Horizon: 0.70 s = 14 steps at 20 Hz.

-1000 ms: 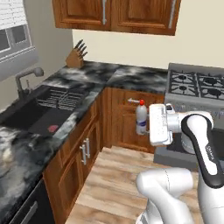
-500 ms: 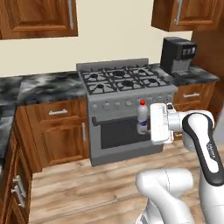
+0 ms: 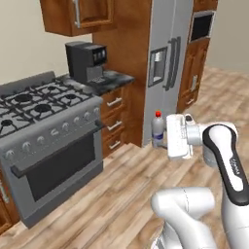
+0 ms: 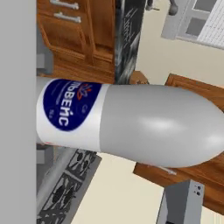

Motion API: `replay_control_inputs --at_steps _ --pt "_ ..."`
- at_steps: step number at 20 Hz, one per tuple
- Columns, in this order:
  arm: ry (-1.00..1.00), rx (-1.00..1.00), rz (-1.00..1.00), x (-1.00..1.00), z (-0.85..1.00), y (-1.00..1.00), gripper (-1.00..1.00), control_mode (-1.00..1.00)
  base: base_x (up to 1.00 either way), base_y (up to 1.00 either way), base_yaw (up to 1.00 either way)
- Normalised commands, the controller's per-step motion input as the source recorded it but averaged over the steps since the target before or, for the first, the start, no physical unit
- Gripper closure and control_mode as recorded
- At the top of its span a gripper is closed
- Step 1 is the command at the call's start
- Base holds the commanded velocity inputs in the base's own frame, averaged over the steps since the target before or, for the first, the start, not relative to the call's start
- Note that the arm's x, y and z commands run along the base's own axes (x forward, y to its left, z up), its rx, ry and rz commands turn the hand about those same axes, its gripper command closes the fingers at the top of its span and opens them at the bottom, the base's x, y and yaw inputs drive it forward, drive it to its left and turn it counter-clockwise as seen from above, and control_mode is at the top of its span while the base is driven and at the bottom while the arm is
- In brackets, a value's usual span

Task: Place the drinks on the dining counter in a tight cluster.

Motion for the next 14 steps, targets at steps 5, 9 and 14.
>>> replay_control_inputs --at_steps 5,9,14 --pt "0.00 0.00 0.00 0.00 0.00 0.00 1.00 1.00 0.62 0.22 -0.42" --pt "0.00 0.00 0.00 0.00 0.00 0.00 1.00 1.00 0.89 0.33 -0.52" --pt "0.00 0.00 0.00 0.00 0.00 0.00 1.00 1.00 0.63 0.36 -0.79"
